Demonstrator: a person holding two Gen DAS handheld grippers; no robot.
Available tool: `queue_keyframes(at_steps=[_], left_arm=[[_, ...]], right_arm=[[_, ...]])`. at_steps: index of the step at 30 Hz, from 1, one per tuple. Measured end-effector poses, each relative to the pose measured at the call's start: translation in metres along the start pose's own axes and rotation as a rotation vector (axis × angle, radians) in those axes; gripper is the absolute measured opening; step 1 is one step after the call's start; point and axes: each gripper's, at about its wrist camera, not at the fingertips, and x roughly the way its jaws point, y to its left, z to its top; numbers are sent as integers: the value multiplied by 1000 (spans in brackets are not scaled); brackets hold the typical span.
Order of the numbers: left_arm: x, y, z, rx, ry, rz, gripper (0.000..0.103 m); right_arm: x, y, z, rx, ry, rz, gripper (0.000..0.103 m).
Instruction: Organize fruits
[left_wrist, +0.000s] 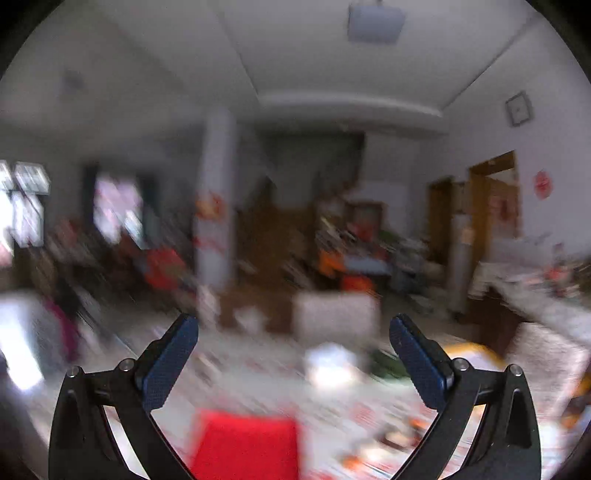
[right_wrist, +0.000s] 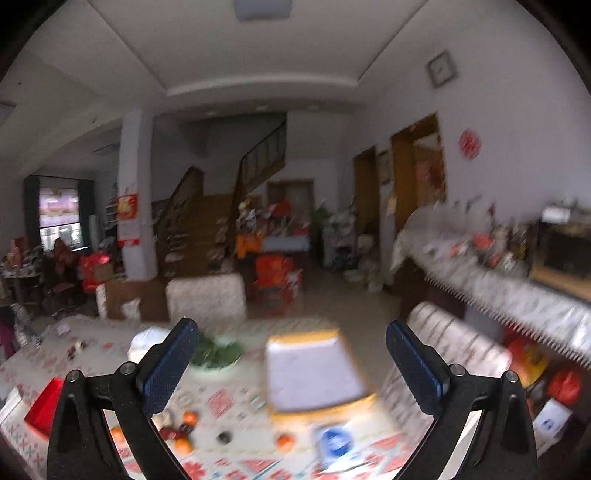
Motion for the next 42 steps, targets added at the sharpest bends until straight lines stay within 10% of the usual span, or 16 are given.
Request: queue_keyframes(at_steps=[3, 6, 12, 23, 26, 42], left_arm=[[-10, 4, 39, 182, -133, 231, 103], [-6, 13, 59, 240, -124, 303, 103], [34, 21, 15, 59, 114, 79, 103], [149, -85, -232, 5, 536, -172, 103], [167, -109, -257, 48, 647, -219, 83], [221, -138, -327, 85, 855, -265, 81]], right_arm=[[-15, -4, 38, -59, -18, -48, 103], [-20, 1, 55, -116, -15, -107, 103], [6, 14, -4, -56, 97, 58, 103], [110, 144, -229, -49, 496, 434, 98], [131, 173, -267, -115, 604, 478, 87], [168, 198, -307, -176, 734, 513, 83]])
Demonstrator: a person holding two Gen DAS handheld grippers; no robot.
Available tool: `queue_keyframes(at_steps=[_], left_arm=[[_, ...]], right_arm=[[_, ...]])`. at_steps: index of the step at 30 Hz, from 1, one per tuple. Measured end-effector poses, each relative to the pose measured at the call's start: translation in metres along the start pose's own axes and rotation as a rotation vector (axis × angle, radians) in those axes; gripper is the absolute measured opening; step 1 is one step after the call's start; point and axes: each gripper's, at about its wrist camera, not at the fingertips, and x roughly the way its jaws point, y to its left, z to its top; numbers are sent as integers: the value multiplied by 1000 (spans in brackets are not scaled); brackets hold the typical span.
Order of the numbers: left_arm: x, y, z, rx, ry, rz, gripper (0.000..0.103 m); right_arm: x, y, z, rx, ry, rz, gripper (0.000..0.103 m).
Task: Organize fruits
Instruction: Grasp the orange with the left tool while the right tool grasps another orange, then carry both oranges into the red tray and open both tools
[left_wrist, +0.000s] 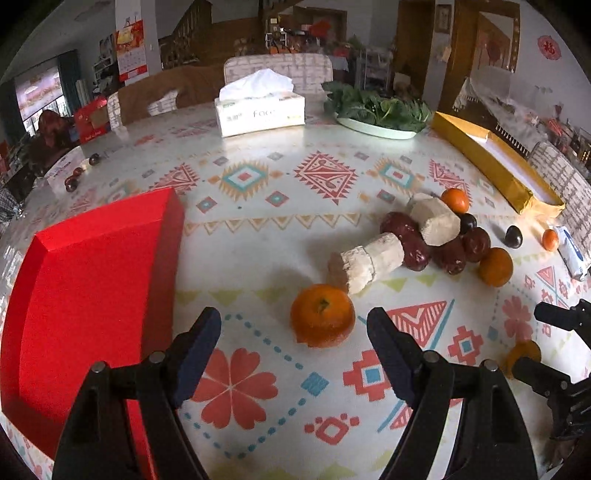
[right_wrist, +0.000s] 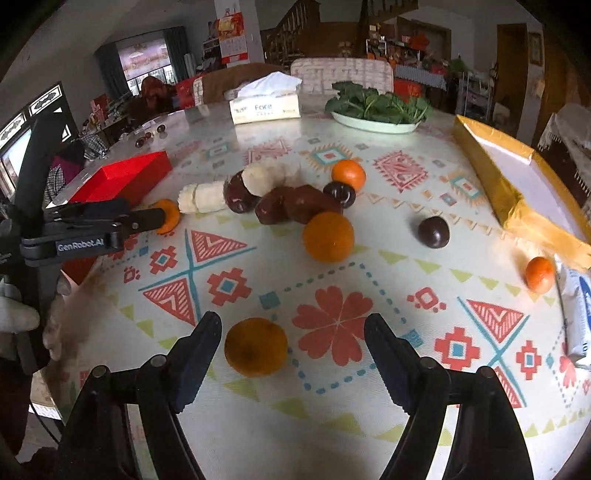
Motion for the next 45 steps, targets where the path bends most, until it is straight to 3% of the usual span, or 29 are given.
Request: queue_keyframes(at_steps=[7, 10, 12, 15, 18, 34, 37, 45], left_arm=[[10, -1, 1, -5, 30, -28, 65], [13, -4, 0, 1, 41, -36, 52], [12, -7, -1, 12, 40, -59, 36], [10, -11, -2, 21, 35, -46, 36], [6, -10, -6, 3, 36, -59, 36], [-61, 35, -23, -131, -78, -15, 36], [-72, 55, -26, -170, -104, 7, 36], [-87, 132, -35, -288, -139, 150, 36]], right_arm=[[-1, 4, -1, -26, 5, -7, 79], [1, 7, -2, -33, 14, -12, 75], [2, 7, -2, -32, 18, -14, 72], [1, 10, -3, -34, 13, -5, 64], [1, 12, -4, -26, 20, 24, 36], [-17, 46, 8, -55, -11, 53, 36], [-18, 69, 23, -88, -23, 93, 36], [-7, 152, 64, -209, -56, 215, 36]])
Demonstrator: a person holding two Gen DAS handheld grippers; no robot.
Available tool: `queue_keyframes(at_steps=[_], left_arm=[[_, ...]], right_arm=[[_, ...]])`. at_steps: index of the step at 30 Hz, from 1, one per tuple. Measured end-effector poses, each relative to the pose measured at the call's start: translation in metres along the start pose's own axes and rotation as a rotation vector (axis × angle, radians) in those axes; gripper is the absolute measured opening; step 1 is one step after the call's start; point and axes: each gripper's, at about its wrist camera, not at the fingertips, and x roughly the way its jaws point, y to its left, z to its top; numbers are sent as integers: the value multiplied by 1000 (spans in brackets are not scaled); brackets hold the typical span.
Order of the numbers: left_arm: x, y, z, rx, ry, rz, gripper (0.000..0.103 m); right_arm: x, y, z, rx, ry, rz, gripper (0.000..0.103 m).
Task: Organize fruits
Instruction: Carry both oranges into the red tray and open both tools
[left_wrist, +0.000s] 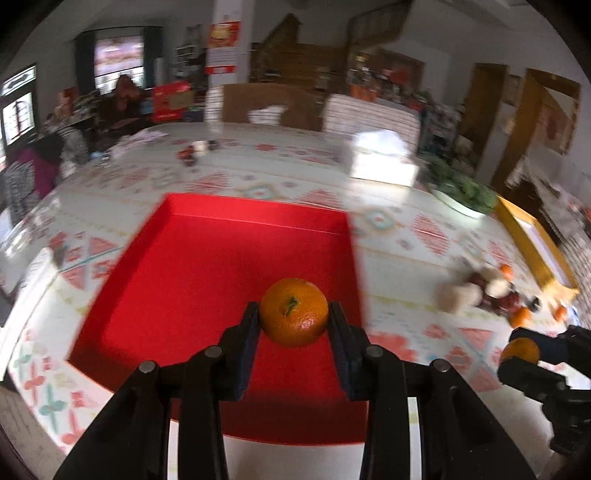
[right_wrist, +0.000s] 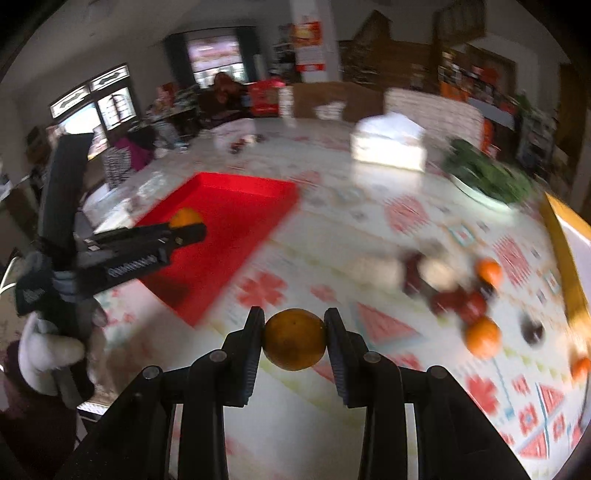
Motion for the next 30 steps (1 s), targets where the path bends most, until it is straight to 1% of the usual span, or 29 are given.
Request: queue_keyframes(at_steps=[3, 7, 9, 13, 15, 20, 22, 24, 25, 26, 27, 28, 29, 30], left_arm=[[7, 29, 4, -27, -3, 70, 36], [19, 59, 6, -55, 17, 116, 36], [26, 72, 5, -67, 32, 132, 36], [34, 89, 0, -79, 59, 147, 36], [36, 92, -2, -83, 67, 147, 36], [38, 103, -4, -114, 80, 135, 36], [36, 105, -4, -131, 76, 127, 38], [31, 105, -4, -143, 62, 128, 53], [27, 105, -3, -150, 50, 129, 56], [24, 105, -2, -156, 43, 132, 60], [21, 105, -1, -165, 36, 133, 62], [17, 105, 0, -174, 29, 132, 62], [13, 105, 1, -182, 21, 126, 62], [8, 104, 3, -187, 13, 120, 62]], right_arm=[[22, 25, 24, -15, 3, 76, 37], [67, 55, 48, -12, 48, 169, 37], [89, 66, 53, -8, 77, 189, 37], [129, 80, 55, -5, 130, 190, 37], [138, 83, 54, -3, 137, 190, 37], [143, 90, 51, -10, 133, 182, 37], [144, 90, 51, -7, 128, 183, 37], [136, 87, 50, 1, 120, 186, 37], [134, 87, 51, 7, 110, 193, 38], [132, 86, 51, 12, 101, 198, 43], [130, 85, 52, 16, 91, 202, 47], [126, 85, 52, 19, 82, 206, 55], [120, 83, 53, 22, 64, 209, 57], [114, 81, 53, 26, 46, 209, 57]])
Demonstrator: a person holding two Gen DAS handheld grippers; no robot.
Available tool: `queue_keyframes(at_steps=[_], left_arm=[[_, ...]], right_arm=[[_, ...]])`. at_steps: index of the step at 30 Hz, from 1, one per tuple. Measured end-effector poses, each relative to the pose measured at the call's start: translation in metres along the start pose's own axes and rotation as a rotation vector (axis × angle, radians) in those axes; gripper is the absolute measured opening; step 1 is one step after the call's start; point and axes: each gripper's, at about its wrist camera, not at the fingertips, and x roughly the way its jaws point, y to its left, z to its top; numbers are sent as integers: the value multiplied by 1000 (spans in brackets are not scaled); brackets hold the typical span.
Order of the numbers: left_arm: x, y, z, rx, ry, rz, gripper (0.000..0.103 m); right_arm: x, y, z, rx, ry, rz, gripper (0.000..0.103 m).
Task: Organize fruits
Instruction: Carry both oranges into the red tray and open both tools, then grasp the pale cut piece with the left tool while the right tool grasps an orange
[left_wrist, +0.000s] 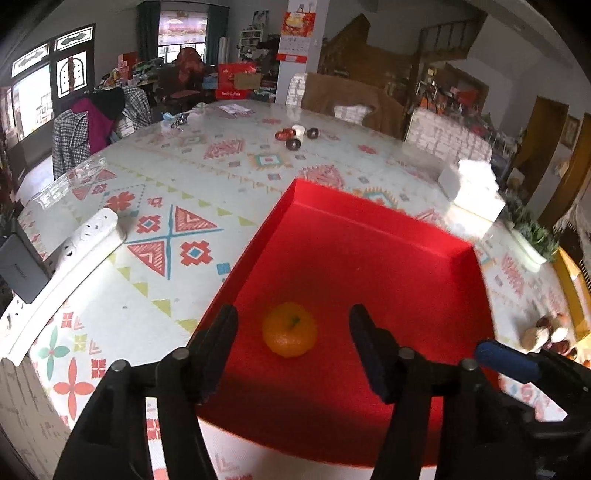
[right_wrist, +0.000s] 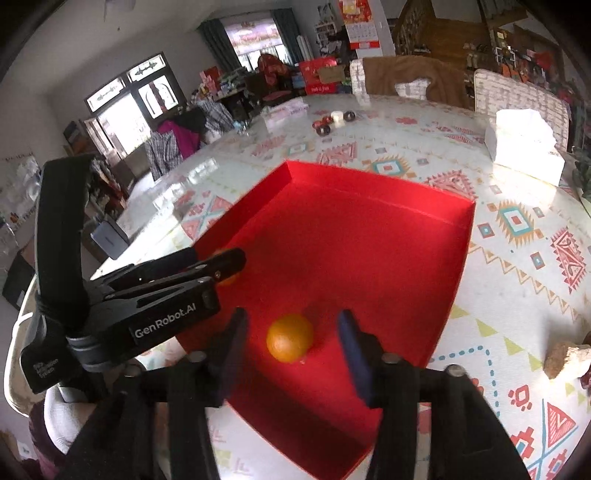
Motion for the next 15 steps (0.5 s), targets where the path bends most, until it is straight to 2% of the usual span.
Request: queue_keyframes(at_steps=[4, 6, 8, 12, 14, 15], left_arm=[[-23, -12, 3, 1, -50, -34, 66], [-31, -22, 4, 10, -71, -51, 72], [-39, -35, 4, 26, -87, -75, 73], [-46, -67, -1, 84, -92, -111, 73], [-47, -82, -6, 112, -87, -133, 73], [-48, -88, -7, 123, -84, -145, 73]], right_arm=[[-39, -16, -3, 41, -90, 4, 58], [-62, -27, -7, 55, -138, -19, 64], [-90, -40, -15, 64, -198, -60, 72], [-148, -70, -35, 69, -330, -175, 77], [-177, -91, -48, 106, -391, -242, 99], [-188, -103, -53, 131, -396, -247, 101]])
